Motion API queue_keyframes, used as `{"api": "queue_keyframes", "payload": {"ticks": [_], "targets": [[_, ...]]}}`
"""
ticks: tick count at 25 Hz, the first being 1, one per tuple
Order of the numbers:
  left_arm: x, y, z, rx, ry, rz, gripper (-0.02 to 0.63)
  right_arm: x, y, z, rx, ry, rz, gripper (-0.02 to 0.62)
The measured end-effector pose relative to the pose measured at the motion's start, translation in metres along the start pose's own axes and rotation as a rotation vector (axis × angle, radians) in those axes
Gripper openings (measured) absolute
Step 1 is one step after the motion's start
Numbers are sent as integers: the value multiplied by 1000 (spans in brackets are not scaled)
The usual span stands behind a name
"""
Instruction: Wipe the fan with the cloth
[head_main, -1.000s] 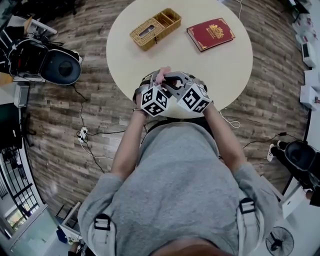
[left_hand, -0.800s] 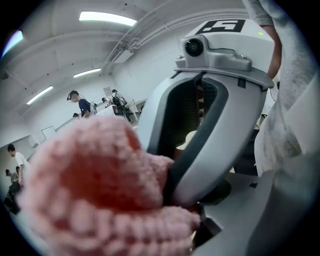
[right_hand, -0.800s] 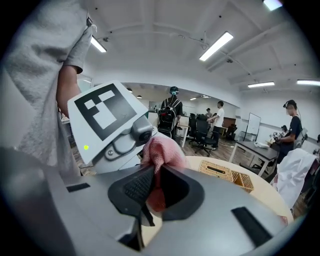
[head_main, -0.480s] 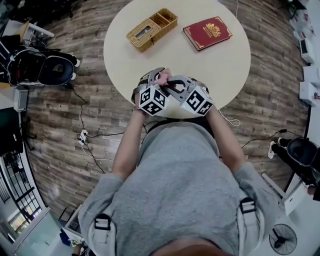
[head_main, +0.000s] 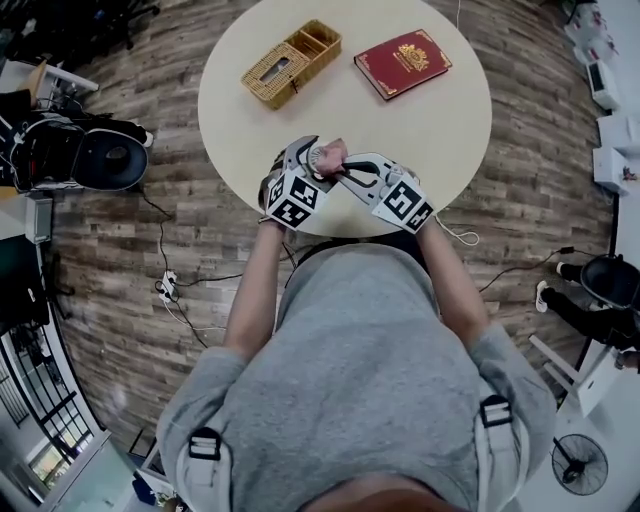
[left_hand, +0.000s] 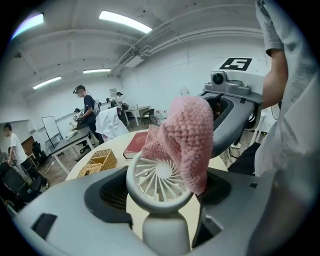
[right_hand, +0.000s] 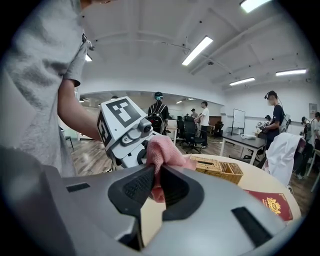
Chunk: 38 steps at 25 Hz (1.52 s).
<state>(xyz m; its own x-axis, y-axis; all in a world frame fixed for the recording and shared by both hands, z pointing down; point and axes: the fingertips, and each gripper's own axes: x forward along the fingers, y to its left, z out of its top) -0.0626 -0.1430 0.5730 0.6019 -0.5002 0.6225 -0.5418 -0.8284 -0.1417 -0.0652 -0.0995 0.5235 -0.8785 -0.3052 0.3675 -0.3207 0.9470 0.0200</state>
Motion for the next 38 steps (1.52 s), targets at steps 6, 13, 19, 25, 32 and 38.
{"api": "queue_keyframes", "payload": {"ticks": [6,13,19,25,32,38], "targets": [[-9,3,5,-24,-25,4,382,-9,-7,6,6,-17,-43,41],[-23,-2,15,-61,-85,11,382,-19,-19,4,0,-15,-71,41],[-30,-19,29,-86,-125,4,382,-33,-25,1,-11,-16,-80,41],[-29,-33,42,-119,-129,16,382,-46,-31,5,-34,-26,-54,41],[-23,-41,49,-166,-100,72,383,-69,-15,12,-58,-63,59,41],[-22,-51,66,-212,-141,84,382,-91,-12,1,-39,-68,118,41]]}}
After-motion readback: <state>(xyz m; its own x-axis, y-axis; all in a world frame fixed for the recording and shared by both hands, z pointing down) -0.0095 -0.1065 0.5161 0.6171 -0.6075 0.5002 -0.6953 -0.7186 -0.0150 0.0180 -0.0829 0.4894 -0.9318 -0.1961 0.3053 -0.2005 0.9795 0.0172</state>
